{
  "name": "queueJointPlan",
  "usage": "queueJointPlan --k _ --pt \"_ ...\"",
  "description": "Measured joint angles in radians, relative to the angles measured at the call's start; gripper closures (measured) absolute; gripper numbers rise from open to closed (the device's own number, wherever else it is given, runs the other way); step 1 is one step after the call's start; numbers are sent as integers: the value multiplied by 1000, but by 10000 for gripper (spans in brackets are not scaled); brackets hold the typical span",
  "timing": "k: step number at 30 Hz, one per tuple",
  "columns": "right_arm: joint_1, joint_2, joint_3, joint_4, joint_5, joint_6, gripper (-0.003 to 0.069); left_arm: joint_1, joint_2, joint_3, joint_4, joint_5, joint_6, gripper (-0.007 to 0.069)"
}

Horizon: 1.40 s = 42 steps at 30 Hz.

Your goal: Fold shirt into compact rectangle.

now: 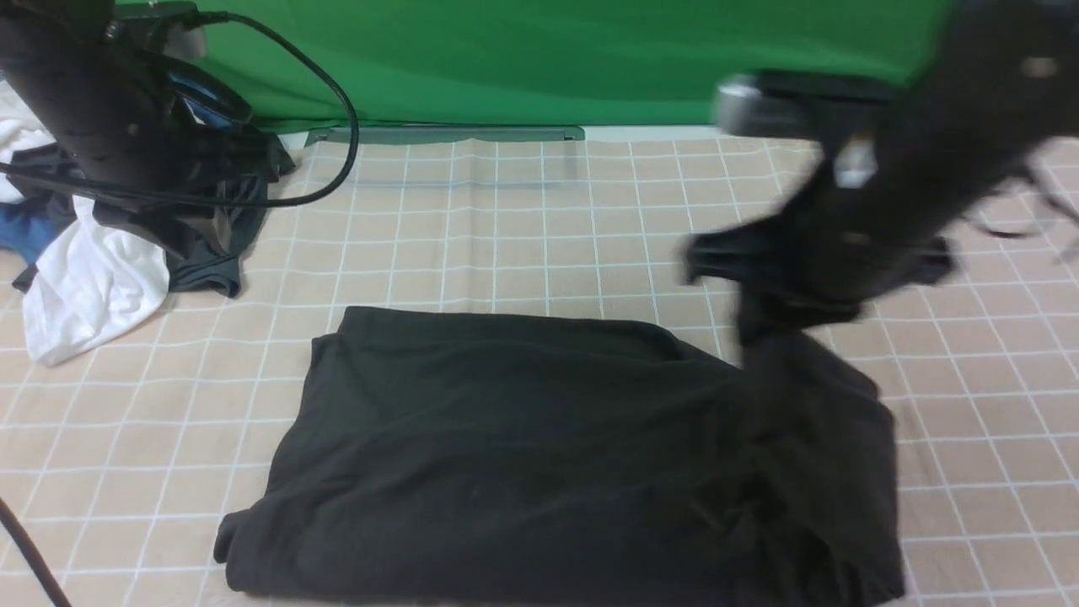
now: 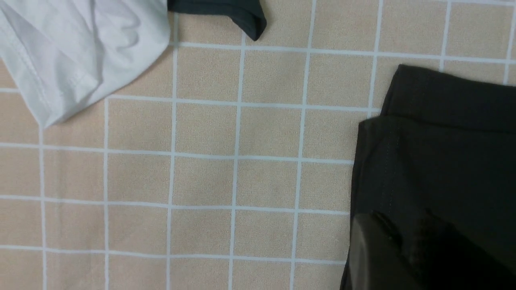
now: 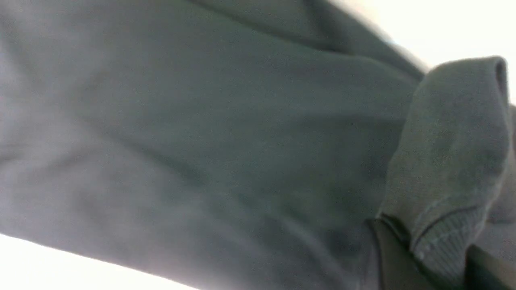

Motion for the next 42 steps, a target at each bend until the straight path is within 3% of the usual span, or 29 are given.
queueJointPlan --k 4,11,20,28,32,34,35,36,38,40,42 --pt "110 146 -150 6 -59 40 556 0 -48 0 20 10 -16 608" --pt "227 359 -393 52 -102 44 556 0 -191 0 30 26 -26 611" --pt "294 509 -546 118 -149 21 554 0 -296 0 35 23 -26 610" --pt "327 565 -553 148 -320 23 515 0 -297 0 37 4 -26 610" --pt "336 569 -554 159 -376 22 412 0 -297 0 37 -8 -26 608" --pt "336 572 -554 159 -374 17 297 0 -297 0 37 -8 -26 608" --pt "336 572 -554 159 -374 15 273 0 -297 0 37 -8 -26 608" --pt "336 571 -554 160 -360 -1 177 0 -297 0 37 -8 -26 608" --pt "336 568 -554 160 -323 -37 94 0 -297 0 37 -10 -26 608" --pt "333 559 -554 160 -255 -86 64 0 -297 0 37 -10 -26 608" --pt "319 539 -554 163 -162 -139 116 0 -297 0 37 -10 -26 608"
